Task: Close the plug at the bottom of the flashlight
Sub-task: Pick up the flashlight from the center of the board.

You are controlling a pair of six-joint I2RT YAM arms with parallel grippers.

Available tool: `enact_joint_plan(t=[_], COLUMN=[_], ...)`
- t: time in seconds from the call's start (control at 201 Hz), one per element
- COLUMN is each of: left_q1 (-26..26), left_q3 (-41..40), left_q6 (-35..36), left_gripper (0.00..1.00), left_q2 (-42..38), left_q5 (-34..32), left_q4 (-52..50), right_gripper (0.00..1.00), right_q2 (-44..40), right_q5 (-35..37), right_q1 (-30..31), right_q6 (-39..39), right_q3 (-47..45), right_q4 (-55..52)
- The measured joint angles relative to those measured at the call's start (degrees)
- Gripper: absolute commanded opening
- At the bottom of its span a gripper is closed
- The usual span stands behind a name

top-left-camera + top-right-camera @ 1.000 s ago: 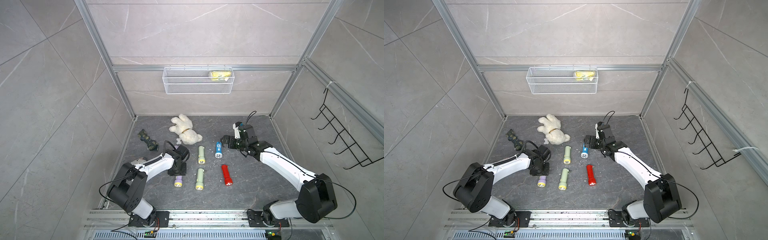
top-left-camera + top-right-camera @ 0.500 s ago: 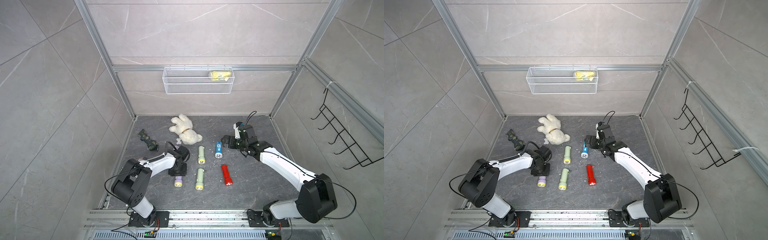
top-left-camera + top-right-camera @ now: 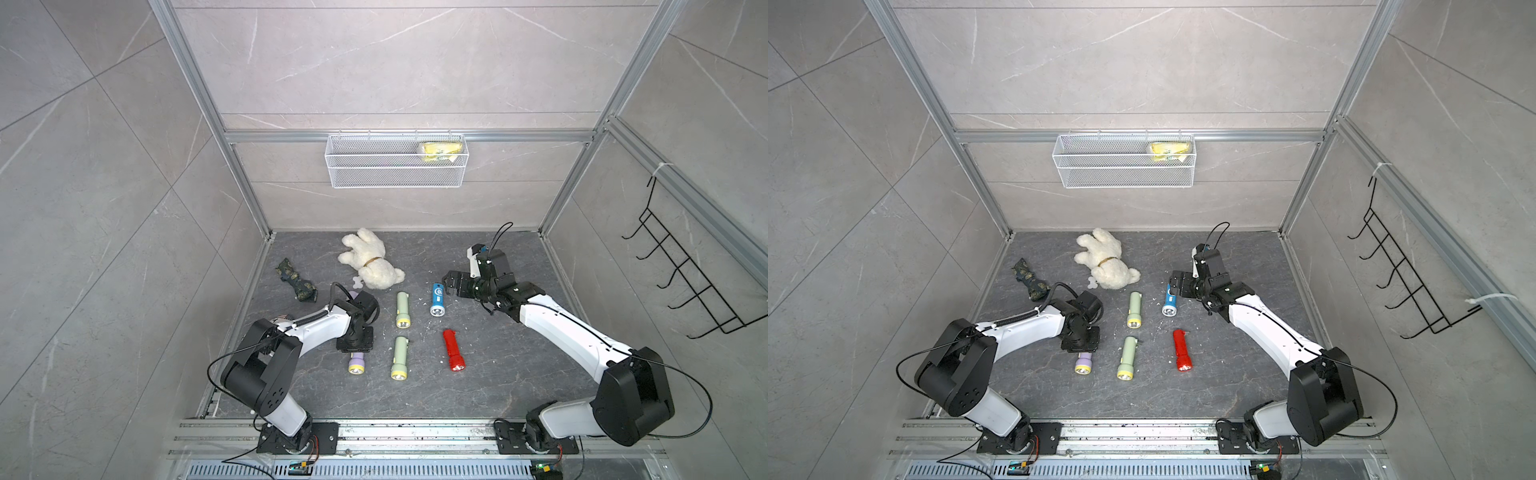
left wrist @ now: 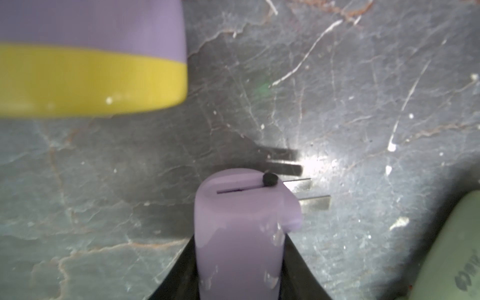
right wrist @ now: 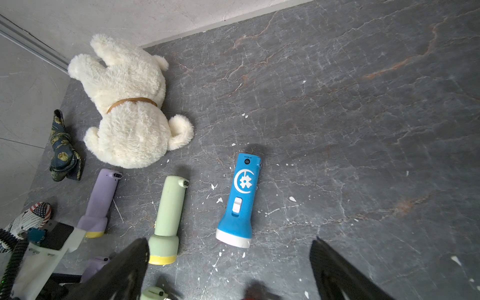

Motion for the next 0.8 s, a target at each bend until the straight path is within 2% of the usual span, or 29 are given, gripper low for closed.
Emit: enact_joint_plan(t=[0.119, 0.348, 0.582, 0.796], left_q1=[-0.5, -0.7, -0.7, -0.7], left_q3=[2.7, 9.9, 6.3, 5.8], left_q6=[-0.5, 0.5, 6.8, 12.1], left_gripper=[0.0, 0.0, 0.0, 0.0], left_q2=[-3.2, -11.2, -15.1, -11.1], left_q5=[0.0, 0.0, 1.3, 6.4], left_q4=[-2.5, 0.2, 19.3, 36.7], right_gripper=[1.0, 1.0, 1.0, 1.0], right_q2=[0.0, 0.0, 0.0, -0.6], right_q5=[0.0, -0.4, -3.6, -8.3], right_q1=[0.0, 0.0, 0.0, -0.3], right_q6=[0.0, -0.5, -2.9, -6.2], right_q3=[0.6, 2.0, 3.2, 4.9], right_q4=[0.0, 0.0, 0.5, 1.9])
